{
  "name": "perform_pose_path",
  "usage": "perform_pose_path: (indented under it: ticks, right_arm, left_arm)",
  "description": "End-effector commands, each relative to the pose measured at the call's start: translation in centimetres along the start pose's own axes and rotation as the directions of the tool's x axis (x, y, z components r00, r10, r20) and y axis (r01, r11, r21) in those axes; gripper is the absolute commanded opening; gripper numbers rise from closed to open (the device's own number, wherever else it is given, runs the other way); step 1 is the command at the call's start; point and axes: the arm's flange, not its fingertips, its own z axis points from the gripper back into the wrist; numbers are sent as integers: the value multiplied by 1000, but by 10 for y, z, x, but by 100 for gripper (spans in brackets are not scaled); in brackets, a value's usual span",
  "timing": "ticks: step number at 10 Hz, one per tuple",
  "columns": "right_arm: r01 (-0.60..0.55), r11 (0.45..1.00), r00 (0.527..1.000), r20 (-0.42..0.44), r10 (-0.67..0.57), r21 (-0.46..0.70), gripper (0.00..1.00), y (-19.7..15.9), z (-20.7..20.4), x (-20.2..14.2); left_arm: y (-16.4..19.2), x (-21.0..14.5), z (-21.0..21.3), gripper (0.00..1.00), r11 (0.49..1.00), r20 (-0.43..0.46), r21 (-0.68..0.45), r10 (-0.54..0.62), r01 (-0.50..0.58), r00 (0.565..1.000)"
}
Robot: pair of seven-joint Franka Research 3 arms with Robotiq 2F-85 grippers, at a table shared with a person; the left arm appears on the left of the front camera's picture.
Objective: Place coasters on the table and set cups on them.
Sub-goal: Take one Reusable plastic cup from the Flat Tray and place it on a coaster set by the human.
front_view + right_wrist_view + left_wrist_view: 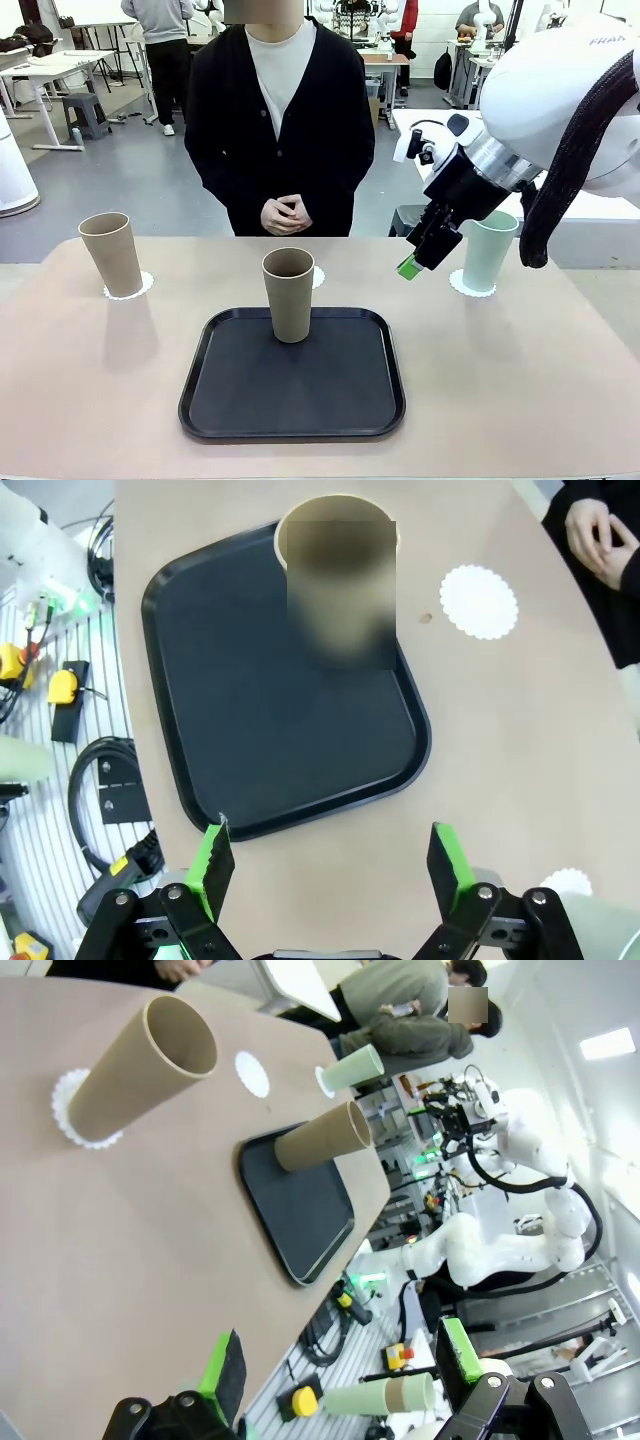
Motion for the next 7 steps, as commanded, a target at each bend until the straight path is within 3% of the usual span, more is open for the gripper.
perform_pose_path:
  ticks: [1,3,4,5,7]
  right_arm:
    - [3,1000,1000,-19,-4,-16,100,3,0,1]
    - [-5,1000,1000,-1,5,-2,100,1,0,1]
    - [-250,967,925,283,254,-53,100,-7,-1,-10]
    - [-338,935,835,424,350,-108,100,-22,-21,-11]
    - [-374,907,729,543,417,-195,100,-42,-59,-15]
  left_arm:
    - [-2,0,2,100,1000,4,0,-5,5,1000]
    - [-2,0,2,100,1000,4,0,-5,5,1000]
    - [-2,0,2,100,1000,4,0,-5,5,1000]
    - [-2,0,2,100,1000,4,0,-5,5,1000]
    - [-2,0,2,100,1000,4,0,-5,5,1000]
